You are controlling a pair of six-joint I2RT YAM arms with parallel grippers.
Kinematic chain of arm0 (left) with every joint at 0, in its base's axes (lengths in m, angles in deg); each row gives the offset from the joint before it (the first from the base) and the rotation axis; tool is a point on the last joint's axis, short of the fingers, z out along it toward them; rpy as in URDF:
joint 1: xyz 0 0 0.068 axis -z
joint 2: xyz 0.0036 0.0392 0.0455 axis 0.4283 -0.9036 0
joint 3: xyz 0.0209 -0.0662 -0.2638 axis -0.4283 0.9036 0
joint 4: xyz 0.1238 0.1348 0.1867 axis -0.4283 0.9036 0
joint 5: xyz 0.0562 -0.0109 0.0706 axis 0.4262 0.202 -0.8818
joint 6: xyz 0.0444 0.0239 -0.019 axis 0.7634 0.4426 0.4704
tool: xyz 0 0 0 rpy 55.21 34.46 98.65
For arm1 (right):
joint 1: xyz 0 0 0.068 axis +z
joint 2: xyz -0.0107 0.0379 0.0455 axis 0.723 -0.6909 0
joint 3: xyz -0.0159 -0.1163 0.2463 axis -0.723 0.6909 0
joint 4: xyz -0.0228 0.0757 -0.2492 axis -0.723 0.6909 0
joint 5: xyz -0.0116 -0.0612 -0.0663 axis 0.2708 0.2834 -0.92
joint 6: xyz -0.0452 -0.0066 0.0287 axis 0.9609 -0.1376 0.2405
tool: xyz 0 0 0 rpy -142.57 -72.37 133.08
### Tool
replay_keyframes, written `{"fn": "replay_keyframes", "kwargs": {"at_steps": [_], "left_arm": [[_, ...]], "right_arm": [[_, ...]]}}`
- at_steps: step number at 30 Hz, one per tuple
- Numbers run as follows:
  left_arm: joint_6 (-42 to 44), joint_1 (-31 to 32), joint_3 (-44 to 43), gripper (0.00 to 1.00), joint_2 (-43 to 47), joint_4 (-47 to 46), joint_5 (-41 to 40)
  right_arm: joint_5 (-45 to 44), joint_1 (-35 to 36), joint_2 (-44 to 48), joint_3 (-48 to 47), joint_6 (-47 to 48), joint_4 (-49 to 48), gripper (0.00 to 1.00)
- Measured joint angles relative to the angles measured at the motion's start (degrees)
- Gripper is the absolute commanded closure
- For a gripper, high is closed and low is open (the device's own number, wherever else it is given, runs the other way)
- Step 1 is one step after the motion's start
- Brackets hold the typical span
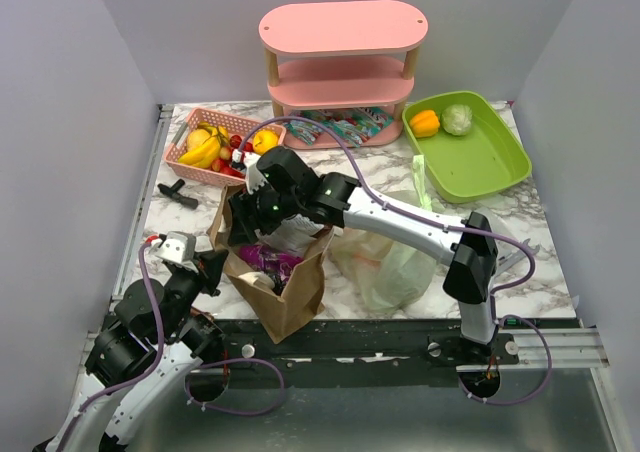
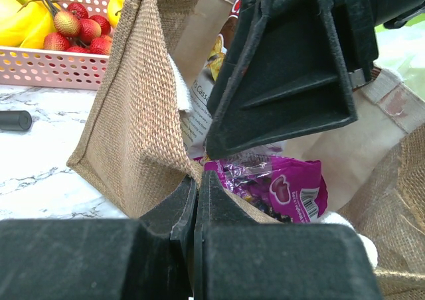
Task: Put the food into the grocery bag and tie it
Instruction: Place the snack in the grocery bag, then adjust the grocery bag at the center of the board.
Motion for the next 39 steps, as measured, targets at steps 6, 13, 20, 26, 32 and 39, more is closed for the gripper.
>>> {"fn": "replay_keyframes", "kwargs": {"at_steps": [6, 13, 20, 26, 32, 39], "left_arm": [[0.0, 0.0, 0.0, 1.0, 0.0, 0.0, 0.0], [0.0, 0.0, 0.0, 1.0, 0.0, 0.0, 0.0], [0.04, 0.0, 0.0, 1.0, 0.0, 0.0, -0.02], [0.15, -0.04, 0.0, 1.0, 0.0, 0.02, -0.02], [0.22, -0.09, 0.0, 1.0, 0.04, 0.04, -0.37], [0.28, -0.35, 0.0, 1.0, 0.2, 0.68, -1.07]], "right_arm": [[1.97, 0.02, 0.0, 2.67, -3.34, -8.44, 0.36], [2.1, 0.13, 0.0, 5.95, -7.56, -17.42, 0.41], [0.76, 0.24, -0.04, 7.34, -10.75, -21.2, 0.46], [-0.85, 0.52, -0.13, 10.69, -12.52, -26.27, 0.49], [-3.54, 1.79, -0.68, 10.93, -12.9, -28.46, 0.49], [-8.9, 3.41, -1.92, 10.93, -12.13, -30.58, 0.65]]}}
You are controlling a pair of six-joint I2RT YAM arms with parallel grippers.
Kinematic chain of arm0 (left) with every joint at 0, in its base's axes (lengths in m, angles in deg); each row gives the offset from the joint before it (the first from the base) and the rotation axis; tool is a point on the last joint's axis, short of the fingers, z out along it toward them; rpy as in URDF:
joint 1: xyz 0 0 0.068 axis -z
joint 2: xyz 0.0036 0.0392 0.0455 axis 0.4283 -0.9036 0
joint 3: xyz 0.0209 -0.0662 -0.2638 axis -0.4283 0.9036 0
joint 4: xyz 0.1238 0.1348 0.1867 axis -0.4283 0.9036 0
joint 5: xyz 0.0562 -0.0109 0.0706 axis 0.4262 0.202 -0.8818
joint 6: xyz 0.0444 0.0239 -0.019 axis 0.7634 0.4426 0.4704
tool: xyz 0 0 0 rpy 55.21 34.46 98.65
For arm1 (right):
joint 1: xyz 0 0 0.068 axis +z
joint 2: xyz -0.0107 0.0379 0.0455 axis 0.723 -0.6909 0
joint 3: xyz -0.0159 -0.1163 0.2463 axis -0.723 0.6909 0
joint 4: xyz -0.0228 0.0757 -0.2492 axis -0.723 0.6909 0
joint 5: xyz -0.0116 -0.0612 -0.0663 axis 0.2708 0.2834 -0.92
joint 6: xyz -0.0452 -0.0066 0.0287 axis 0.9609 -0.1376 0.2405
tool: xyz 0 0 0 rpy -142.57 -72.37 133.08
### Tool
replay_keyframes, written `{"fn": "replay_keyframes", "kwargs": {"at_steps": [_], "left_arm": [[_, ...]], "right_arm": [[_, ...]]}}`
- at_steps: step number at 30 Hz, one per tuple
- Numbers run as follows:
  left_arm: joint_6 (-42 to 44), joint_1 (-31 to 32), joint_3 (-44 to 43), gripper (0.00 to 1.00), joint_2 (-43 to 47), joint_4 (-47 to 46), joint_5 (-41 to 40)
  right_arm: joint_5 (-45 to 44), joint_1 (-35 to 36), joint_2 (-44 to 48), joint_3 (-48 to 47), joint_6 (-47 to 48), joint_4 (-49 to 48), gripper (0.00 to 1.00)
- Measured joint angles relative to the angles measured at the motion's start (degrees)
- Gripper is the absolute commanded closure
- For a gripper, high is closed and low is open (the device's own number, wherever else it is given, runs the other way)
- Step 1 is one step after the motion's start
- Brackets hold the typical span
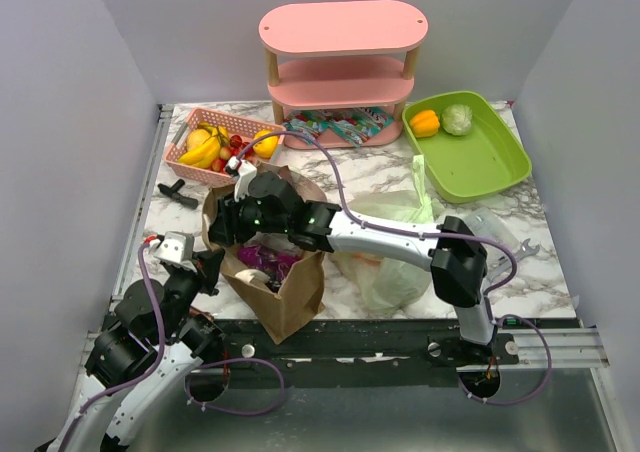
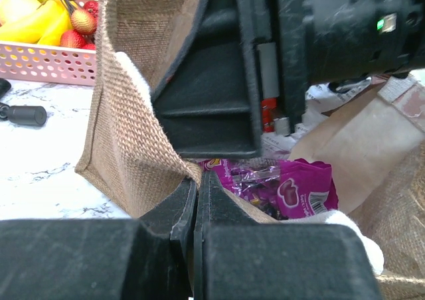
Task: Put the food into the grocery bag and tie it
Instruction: Adjust the grocery bag at the center of the board.
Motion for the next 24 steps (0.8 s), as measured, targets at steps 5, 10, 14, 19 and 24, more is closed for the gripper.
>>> {"fn": "replay_keyframes", "kwargs": {"at_steps": [5, 10, 14, 19, 24], "left_arm": [[0.0, 0.02, 0.0, 1.0, 0.11, 0.02, 0.15], [0.13, 0.02, 0.09, 1.0, 0.11, 0.24, 0.07], [0.13, 0.02, 0.09, 1.0, 0.13, 0.22, 0.09], [0.11, 0.04, 0.09, 1.0, 0.2, -0.07, 0.24], [0.11, 0.04, 0.09, 1.0, 0.2, -0.63, 0.37]], "right_arm": [[-3.98, 0.94, -2.84, -1.03, 1.6, -0.2, 0.94], [-6.45, 1.55, -3.3, -1.16, 3.02, -0.17, 0.99], [-8.61, 1.99, -2.71, -1.16, 4.66, 0.39, 0.99], [-12.7, 2.05, 0.2, -1.16, 7.58, 2.58, 0.99], [-16.94, 2.19, 4.24, -1.9, 11.19, 5.97, 0.99]]}}
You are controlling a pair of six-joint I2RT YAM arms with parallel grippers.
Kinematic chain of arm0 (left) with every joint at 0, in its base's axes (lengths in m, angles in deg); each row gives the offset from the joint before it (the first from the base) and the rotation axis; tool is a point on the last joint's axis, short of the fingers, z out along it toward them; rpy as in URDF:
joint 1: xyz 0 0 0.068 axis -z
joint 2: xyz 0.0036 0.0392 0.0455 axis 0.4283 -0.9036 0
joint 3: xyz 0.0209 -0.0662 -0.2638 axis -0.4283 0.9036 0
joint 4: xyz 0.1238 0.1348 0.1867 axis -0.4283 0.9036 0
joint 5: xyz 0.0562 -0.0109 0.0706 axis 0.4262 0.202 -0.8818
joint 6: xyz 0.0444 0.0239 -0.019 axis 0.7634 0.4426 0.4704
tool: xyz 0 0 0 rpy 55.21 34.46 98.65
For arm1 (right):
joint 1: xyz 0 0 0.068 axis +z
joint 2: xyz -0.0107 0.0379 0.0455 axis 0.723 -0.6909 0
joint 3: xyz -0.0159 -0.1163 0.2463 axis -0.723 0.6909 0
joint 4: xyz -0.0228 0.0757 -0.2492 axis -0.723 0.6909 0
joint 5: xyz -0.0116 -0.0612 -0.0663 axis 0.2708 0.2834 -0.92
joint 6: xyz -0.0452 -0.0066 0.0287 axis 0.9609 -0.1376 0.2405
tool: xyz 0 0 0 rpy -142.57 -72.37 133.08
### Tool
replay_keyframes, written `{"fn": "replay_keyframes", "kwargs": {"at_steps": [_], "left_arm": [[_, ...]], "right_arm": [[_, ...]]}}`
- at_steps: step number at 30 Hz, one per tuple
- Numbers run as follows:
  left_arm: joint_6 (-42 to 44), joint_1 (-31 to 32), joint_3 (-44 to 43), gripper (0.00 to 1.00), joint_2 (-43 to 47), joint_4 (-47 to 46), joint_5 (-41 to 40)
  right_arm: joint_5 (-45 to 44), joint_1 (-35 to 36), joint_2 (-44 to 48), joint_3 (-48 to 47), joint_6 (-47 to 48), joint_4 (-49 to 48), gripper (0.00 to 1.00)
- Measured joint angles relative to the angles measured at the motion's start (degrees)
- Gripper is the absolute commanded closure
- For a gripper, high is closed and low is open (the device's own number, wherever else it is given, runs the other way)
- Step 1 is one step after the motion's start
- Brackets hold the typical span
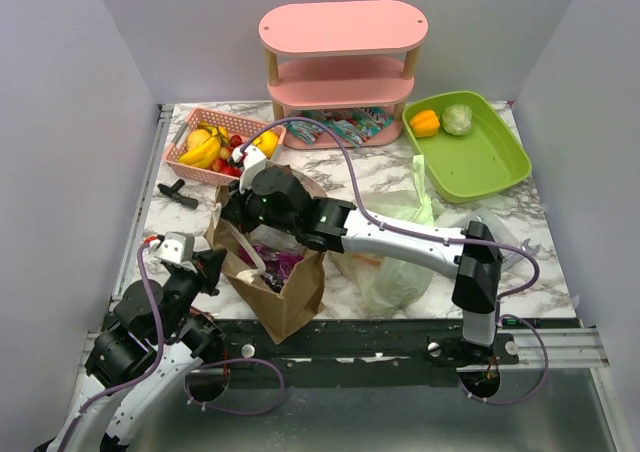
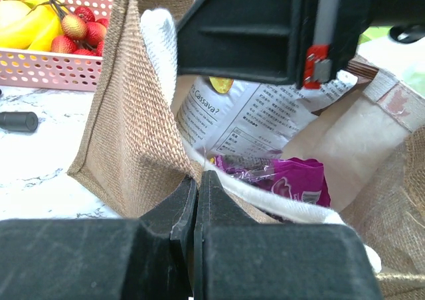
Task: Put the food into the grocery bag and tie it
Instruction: Adjust the grocery bag at the center of the board.
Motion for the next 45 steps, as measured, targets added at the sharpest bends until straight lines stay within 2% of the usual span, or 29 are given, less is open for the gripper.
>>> {"fn": "replay_keyframes", "kwargs": {"at_steps": [8, 13, 19, 20, 21, 23, 24, 25, 29, 36, 45], "left_arm": [[-0.02, 0.0, 0.0, 1.0, 0.0, -0.79, 0.17], [-0.02, 0.0, 0.0, 1.0, 0.0, -0.31, 0.13], [-0.2, 0.0, 0.0, 1.0, 0.0, -0.24, 0.09], [-0.22, 0.0, 0.0, 1.0, 0.0, -0.24, 0.04], [-0.22, 0.0, 0.0, 1.0, 0.0, -0.24, 0.02], [-0.2, 0.0, 0.0, 1.0, 0.0, -0.22, -0.11], [-0.2, 0.0, 0.0, 1.0, 0.0, -0.22, -0.13], [-0.22, 0.0, 0.0, 1.0, 0.0, -0.22, -0.15], [-0.22, 0.0, 0.0, 1.0, 0.0, -0.22, -0.15], [-0.22, 0.0, 0.0, 1.0, 0.02, -0.2, -0.15], [-0.26, 0.0, 0.0, 1.0, 0.22, -0.09, -0.15]], "right_arm": [[-3.72, 1.27, 1.53, -4.81, 5.18, 7.34, 0.99], [-10.71, 3.58, 0.94, -12.55, 11.19, 12.52, 0.99], [-20.59, 9.66, -1.22, -19.71, 20.85, 15.06, 0.99], [-21.59, 10.49, -1.7, -19.85, 21.68, 15.67, 0.9], [-22.43, 11.1, -2.21, -19.85, 22.23, 16.39, 0.74], [-24.13, 11.45, -3.3, -19.63, 22.67, 18.14, 0.28], [-24.85, 11.37, -3.58, -19.08, 22.47, 18.78, 0.16], [-25.31, 11.08, -3.65, -18.27, 22.36, 19.37, 0.11], [-25.83, 9.64, -3.08, -13.84, 21.16, 21.27, 0.06], [-23.56, 6.12, 0.37, -6.95, 18.45, 21.84, 0.03], [-12.63, 0.37, 2.36, -1.44, 18.32, 18.1, 0.0]]}}
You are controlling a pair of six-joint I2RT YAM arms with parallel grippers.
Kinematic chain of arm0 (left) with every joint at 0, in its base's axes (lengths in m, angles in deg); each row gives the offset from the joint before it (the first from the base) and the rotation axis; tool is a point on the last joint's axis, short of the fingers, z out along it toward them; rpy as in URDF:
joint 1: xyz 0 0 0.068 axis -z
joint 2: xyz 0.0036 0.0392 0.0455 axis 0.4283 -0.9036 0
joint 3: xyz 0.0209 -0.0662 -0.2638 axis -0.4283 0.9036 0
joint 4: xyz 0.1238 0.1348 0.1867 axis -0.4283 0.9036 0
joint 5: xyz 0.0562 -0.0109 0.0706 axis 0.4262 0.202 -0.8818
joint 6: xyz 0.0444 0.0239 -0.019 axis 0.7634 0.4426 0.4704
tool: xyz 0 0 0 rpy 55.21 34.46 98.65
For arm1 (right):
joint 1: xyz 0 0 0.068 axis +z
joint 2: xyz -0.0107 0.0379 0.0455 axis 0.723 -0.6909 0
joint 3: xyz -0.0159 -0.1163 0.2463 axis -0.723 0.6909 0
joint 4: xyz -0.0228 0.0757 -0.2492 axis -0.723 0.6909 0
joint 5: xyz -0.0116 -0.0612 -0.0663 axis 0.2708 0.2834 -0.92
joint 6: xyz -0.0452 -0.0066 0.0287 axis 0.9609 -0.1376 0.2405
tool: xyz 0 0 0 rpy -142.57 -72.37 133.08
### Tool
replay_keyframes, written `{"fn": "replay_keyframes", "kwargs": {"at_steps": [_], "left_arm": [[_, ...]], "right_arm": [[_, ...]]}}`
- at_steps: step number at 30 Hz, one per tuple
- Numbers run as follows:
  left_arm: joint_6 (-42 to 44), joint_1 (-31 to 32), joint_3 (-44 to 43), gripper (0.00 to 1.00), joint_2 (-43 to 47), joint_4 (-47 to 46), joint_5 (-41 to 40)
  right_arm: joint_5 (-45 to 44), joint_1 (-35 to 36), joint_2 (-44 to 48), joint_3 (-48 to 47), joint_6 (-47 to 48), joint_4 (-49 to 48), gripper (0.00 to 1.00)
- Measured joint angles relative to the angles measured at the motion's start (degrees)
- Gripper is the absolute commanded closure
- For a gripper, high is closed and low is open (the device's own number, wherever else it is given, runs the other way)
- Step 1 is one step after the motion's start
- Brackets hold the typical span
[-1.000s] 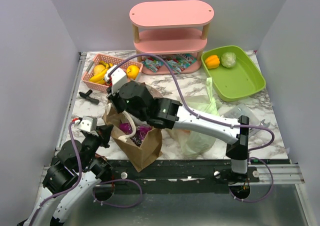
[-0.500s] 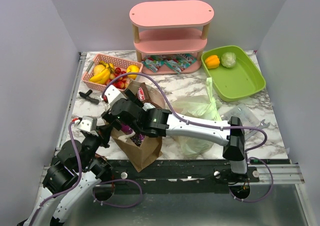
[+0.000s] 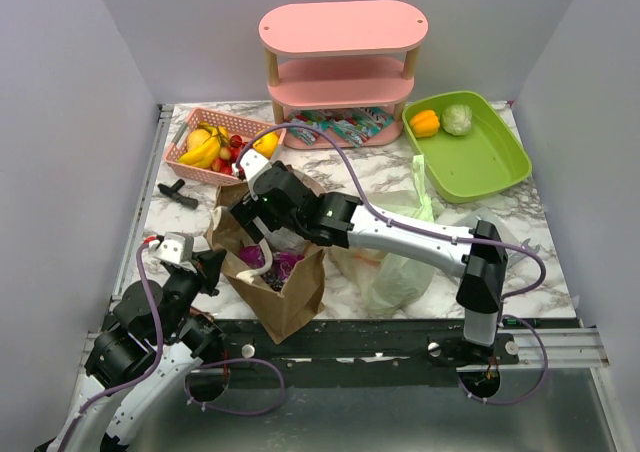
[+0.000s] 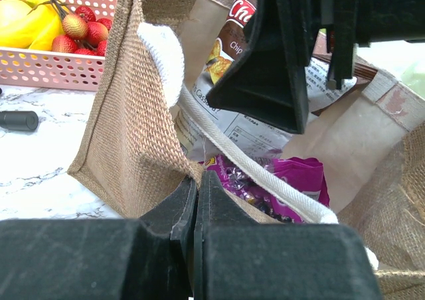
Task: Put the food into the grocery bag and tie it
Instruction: Adjust the grocery bag at the center of the board.
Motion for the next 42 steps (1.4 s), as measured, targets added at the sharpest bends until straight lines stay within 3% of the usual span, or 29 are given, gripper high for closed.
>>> {"fn": "replay_keyframes", "kwargs": {"at_steps": [12, 14, 20, 27, 36, 42], "left_arm": [[0.02, 0.0, 0.0, 1.0, 0.11, 0.0, 0.02], [0.02, 0.0, 0.0, 1.0, 0.22, 0.0, 0.02], [0.02, 0.0, 0.0, 1.0, 0.31, 0.02, 0.02], [0.02, 0.0, 0.0, 1.0, 0.31, 0.04, 0.02], [0.02, 0.0, 0.0, 1.0, 0.31, 0.04, 0.02], [-0.22, 0.0, -0.57, 0.64, 0.28, -0.68, 0.48]], "right_arm": [[10.99, -2.03, -5.92, -1.81, 1.68, -4.13, 0.02], [11.58, -2.03, -6.69, -2.03, 1.7, -4.39, 0.07], [10.97, -2.03, -8.07, -2.08, 1.53, -7.78, 0.38], [8.28, -2.03, -8.98, -1.64, 1.25, -12.61, 0.81], [4.9, -1.97, -5.49, 1.01, 2.82, -13.33, 0.84], [5.03, -1.95, -3.72, -8.85, 4.79, -5.84, 0.83]]}}
